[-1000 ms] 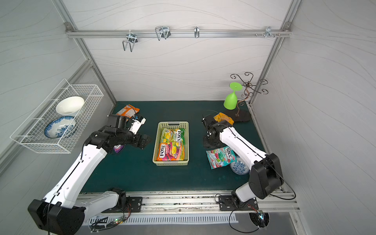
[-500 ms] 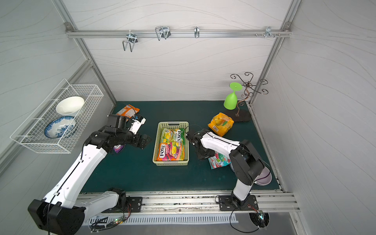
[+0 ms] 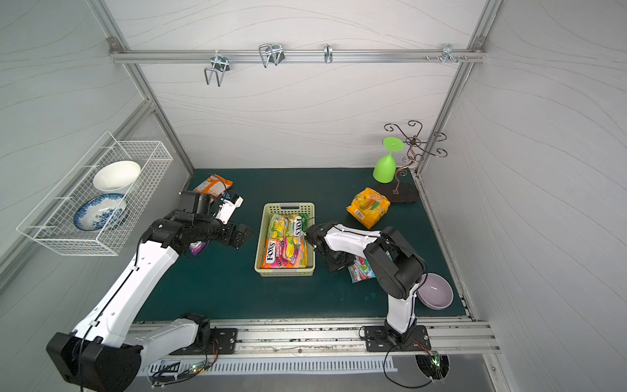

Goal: Put the candies in the basket
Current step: Pick up the candy at the center of the board.

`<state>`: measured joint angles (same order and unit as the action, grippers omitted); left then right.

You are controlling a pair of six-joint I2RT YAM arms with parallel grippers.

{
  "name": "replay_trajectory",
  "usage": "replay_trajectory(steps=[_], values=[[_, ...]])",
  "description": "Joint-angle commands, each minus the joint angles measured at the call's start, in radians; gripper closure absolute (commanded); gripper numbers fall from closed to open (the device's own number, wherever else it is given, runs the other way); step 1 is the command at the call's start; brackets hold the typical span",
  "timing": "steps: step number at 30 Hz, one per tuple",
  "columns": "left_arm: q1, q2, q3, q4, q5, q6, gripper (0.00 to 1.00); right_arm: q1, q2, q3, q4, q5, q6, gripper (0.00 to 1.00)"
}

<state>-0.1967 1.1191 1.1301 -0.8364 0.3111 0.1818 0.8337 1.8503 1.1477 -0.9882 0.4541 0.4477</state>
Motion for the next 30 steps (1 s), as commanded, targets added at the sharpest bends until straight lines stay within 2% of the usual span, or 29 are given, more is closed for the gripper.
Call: replay_trajectory(steps=[1, 8, 14, 21, 30], values=[[0.006, -0.001, 0.013, 0.030, -0.003, 0.001, 0.05, 0.013, 0.023, -0.010, -0.008, 0.041, 0.012, 0.73], [0.006, -0.001, 0.012, 0.030, 0.001, -0.001, 0.05, 0.026, 0.064, -0.013, -0.028, 0.116, 0.014, 0.79], [0.005, -0.005, 0.010, 0.027, 0.013, -0.001, 0.05, 0.027, 0.093, -0.008, -0.012, 0.100, -0.003, 0.82], [0.005, -0.009, 0.008, 0.030, 0.008, -0.001, 0.05, 0.026, 0.092, -0.002, -0.018, 0.106, -0.010, 1.00], [0.005, -0.008, 0.005, 0.035, 0.005, -0.001, 0.05, -0.004, -0.026, 0.064, -0.122, 0.147, -0.045, 1.00]])
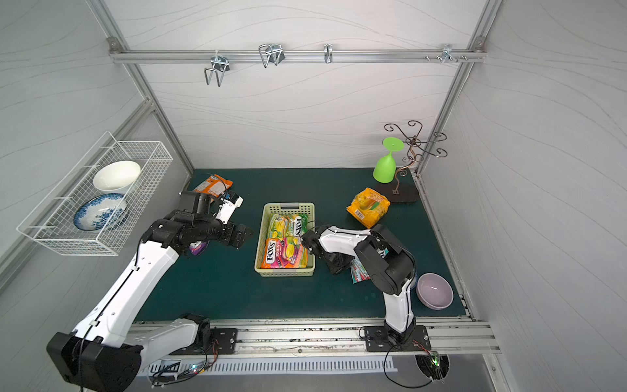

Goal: Put the candies in the basket
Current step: Pick up the candy at the center of the board.

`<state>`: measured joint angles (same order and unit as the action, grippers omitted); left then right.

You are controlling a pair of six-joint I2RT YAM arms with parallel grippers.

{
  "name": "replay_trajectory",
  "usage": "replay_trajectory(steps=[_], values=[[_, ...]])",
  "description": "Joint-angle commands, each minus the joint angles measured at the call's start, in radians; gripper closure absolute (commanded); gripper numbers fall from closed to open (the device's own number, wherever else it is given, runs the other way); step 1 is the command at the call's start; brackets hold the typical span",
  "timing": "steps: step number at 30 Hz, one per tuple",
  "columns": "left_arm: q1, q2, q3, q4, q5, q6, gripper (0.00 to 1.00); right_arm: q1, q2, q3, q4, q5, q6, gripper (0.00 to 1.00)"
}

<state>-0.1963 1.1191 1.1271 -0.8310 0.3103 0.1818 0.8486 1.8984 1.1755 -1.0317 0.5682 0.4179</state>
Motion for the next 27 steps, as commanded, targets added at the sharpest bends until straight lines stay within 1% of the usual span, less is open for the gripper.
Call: replay_trajectory(steps=[1, 10, 24, 27], values=[[0.005, -0.009, 0.005, 0.032, 0.006, 0.000, 0.05, -0.025, -0.097, 0.046, -0.090, 0.026, -0.020, 1.00], [0.005, -0.007, 0.004, 0.033, 0.007, -0.001, 0.05, -0.090, -0.243, 0.150, -0.191, -0.021, -0.052, 1.00], [0.005, 0.001, 0.008, 0.035, 0.013, -0.004, 0.05, -0.205, -0.377, 0.348, -0.286, -0.039, -0.130, 1.00], [0.004, 0.001, 0.008, 0.035, 0.012, -0.003, 0.05, -0.233, -0.387, 0.407, -0.290, -0.076, -0.146, 1.00]])
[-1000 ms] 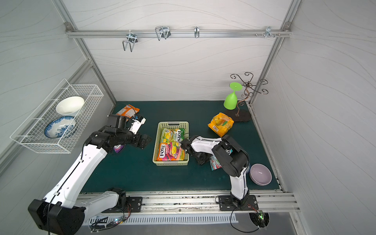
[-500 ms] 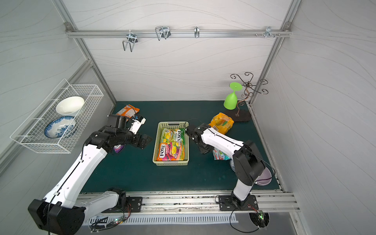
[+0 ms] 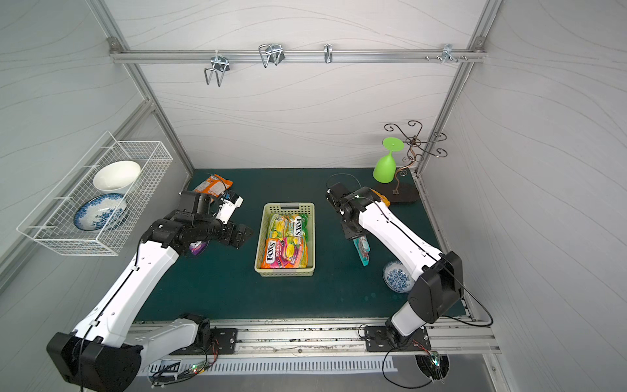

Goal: Put the candies in the basket
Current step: Pick up the candy at the center of the board, then place the candy in the basket.

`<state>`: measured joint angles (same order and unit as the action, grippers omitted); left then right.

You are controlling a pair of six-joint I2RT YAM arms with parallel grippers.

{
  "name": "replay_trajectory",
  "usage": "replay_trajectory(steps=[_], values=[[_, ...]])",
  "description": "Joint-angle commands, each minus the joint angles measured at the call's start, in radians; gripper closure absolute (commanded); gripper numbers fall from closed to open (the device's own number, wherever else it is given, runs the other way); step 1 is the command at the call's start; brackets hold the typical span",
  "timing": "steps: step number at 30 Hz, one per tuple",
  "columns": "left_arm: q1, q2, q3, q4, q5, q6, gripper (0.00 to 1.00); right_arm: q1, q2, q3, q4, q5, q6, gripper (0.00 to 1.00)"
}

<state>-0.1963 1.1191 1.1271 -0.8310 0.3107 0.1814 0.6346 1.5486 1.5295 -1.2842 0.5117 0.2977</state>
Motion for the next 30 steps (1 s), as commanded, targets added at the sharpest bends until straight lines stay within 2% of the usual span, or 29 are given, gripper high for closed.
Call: replay_trajectory(steps=[1, 8, 22, 30], values=[[0.005, 0.002, 0.008, 0.035, 0.011, -0.002, 0.05, -0.029, -0.039, 0.074, -0.033, -0.045, -0.028, 1.00], [0.004, 0.002, 0.005, 0.036, 0.010, 0.000, 0.05, -0.065, -0.035, 0.211, 0.010, -0.233, 0.007, 1.00], [0.012, -0.013, 0.001, 0.033, -0.001, 0.006, 0.05, -0.055, 0.032, 0.398, 0.164, -0.496, 0.148, 1.00], [0.020, -0.022, -0.002, 0.033, -0.005, 0.004, 0.05, -0.010, 0.126, 0.498, 0.242, -0.570, 0.202, 1.00]])
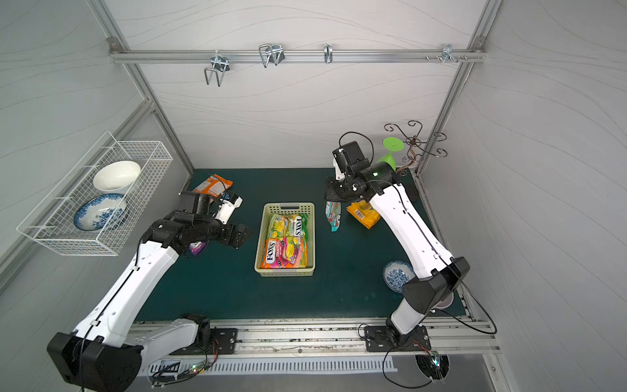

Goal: Put the candies in the basket
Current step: Place the candy in the basket.

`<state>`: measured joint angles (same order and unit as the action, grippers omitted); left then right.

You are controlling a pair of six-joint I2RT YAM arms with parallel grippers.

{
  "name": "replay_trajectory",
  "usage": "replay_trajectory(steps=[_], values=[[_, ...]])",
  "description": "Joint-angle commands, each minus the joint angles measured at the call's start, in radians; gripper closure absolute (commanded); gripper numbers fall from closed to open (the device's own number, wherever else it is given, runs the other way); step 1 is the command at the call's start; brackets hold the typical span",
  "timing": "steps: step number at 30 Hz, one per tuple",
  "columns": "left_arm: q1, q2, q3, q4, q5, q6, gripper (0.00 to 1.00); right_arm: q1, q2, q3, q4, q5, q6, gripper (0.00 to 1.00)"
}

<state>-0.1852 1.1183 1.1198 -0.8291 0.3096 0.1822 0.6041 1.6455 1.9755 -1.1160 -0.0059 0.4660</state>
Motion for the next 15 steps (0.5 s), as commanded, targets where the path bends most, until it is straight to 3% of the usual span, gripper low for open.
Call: replay_trajectory(steps=[1, 15], values=[[0.009, -0.023, 0.000, 0.035, -0.004, 0.005, 0.05, 0.026, 0.047, 0.066, 0.077, -0.054, 0.035, 1.00], [0.012, -0.026, 0.021, 0.018, -0.001, 0.002, 0.05, 0.079, 0.216, 0.114, 0.161, -0.109, 0.056, 1.00]])
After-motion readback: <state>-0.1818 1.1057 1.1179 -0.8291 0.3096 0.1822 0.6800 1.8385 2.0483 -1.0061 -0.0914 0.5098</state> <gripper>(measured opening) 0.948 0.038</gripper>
